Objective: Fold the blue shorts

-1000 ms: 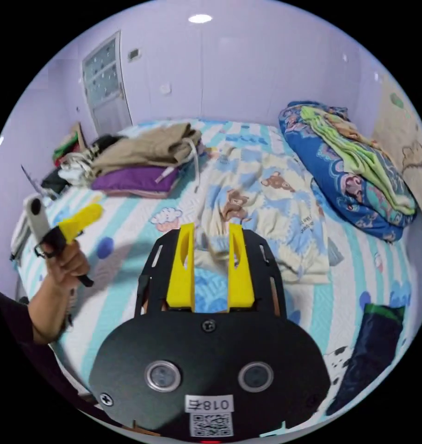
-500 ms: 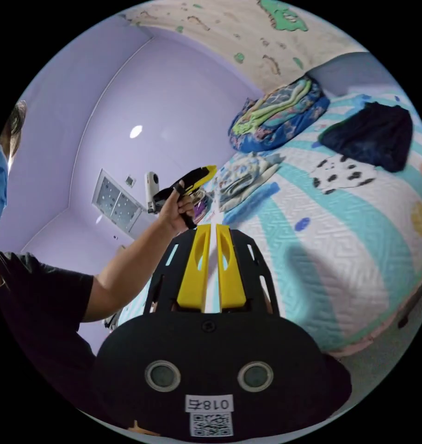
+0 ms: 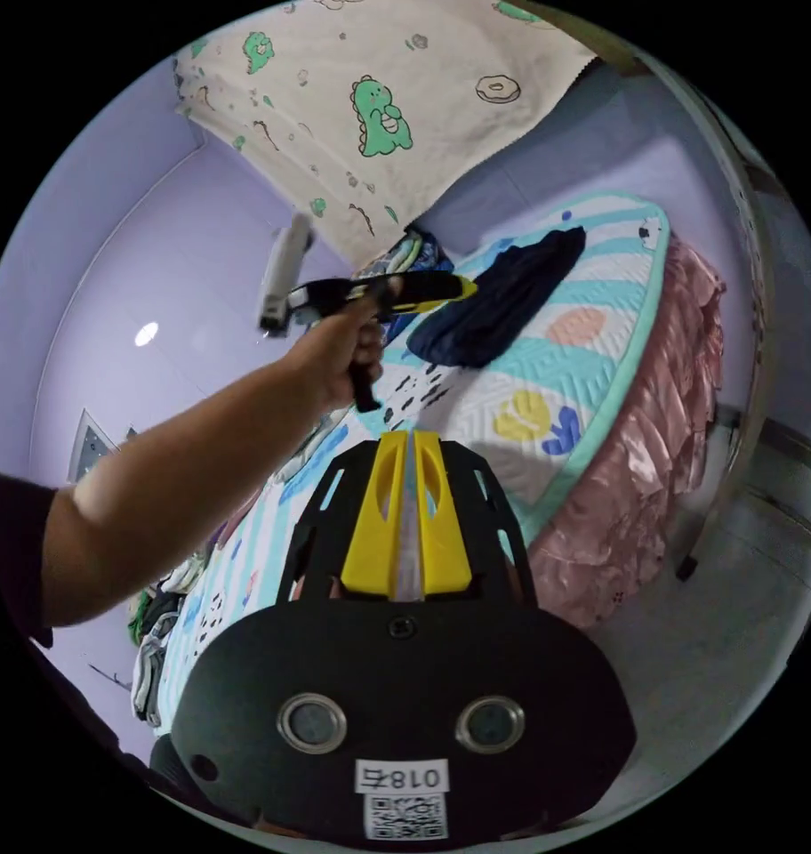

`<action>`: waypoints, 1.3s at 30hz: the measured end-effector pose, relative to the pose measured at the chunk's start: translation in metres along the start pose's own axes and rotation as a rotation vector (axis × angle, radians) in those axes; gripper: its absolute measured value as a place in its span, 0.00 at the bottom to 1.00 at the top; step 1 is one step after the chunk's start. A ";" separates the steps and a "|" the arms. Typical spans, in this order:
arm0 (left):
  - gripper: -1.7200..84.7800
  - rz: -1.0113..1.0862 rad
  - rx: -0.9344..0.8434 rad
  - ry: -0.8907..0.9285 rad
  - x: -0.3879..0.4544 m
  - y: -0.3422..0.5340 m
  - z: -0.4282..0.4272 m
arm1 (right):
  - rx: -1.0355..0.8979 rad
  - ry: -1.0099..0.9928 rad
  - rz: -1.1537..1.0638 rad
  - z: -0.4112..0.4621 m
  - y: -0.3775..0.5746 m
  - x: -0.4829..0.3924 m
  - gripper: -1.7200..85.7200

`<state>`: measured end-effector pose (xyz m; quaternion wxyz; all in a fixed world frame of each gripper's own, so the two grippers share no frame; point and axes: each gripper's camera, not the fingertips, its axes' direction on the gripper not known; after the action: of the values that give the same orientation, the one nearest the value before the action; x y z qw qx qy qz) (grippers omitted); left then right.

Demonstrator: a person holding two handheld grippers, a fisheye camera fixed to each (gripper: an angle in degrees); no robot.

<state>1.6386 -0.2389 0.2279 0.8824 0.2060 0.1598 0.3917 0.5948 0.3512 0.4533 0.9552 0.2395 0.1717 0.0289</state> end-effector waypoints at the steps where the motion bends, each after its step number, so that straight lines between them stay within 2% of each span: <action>1: 0.17 0.062 -0.061 -0.096 0.016 -0.021 0.020 | 0.004 0.007 0.000 -0.002 0.001 0.002 0.02; 4: 0.12 0.140 -0.309 -0.306 0.031 -0.036 0.079 | -0.006 -0.011 0.012 -0.009 0.003 0.012 0.02; 7: 0.06 -0.002 -0.179 -0.258 0.010 -0.026 0.032 | 0.001 0.001 -0.001 -0.015 0.004 0.014 0.02; 12: 0.03 -0.278 0.055 -0.084 -0.050 0.049 -0.103 | 0.010 0.030 -0.051 -0.025 0.009 0.002 0.02; 15: 0.03 -0.366 0.143 -0.049 -0.067 0.149 -0.200 | 0.033 0.049 -0.053 -0.035 0.014 -0.003 0.02; 18: 0.04 -0.488 0.198 -0.064 -0.067 0.290 -0.307 | 0.049 0.062 -0.051 -0.044 0.020 -0.009 0.02; 20: 0.05 -0.599 0.210 -0.145 -0.049 0.422 -0.397 | 0.053 0.062 -0.061 -0.048 0.023 -0.016 0.02; 21: 0.05 -0.630 0.204 -0.172 -0.042 0.456 -0.419 | 0.054 0.063 -0.074 -0.050 0.026 -0.022 0.02; 23: 0.07 -0.785 0.132 -0.292 -0.009 0.583 -0.496 | 0.053 0.058 -0.107 -0.052 0.030 -0.034 0.02; 26: 0.09 -0.980 0.146 -0.418 0.049 0.711 -0.576 | 0.032 0.037 -0.179 -0.052 0.039 -0.059 0.02; 29: 0.12 -0.923 0.175 -0.470 0.097 0.746 -0.604 | -0.044 -0.056 -0.264 -0.045 0.045 -0.092 0.03; 34: 0.16 -0.604 0.117 -0.395 0.125 0.682 -0.541 | -0.300 -0.258 -0.388 -0.023 0.059 -0.157 0.10; 36: 0.17 -0.499 0.073 -0.410 0.132 0.658 -0.507 | -0.435 -0.247 -0.463 -0.010 0.076 -0.188 0.12; 39: 0.18 -0.391 -0.064 -0.451 0.128 0.644 -0.441 | -0.539 -0.178 -0.528 0.001 0.096 -0.213 0.13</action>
<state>1.1220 0.3547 0.1460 0.9604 0.2252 -0.0161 0.1635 0.3974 0.4062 0.5660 0.9696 -0.0709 0.1299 -0.1947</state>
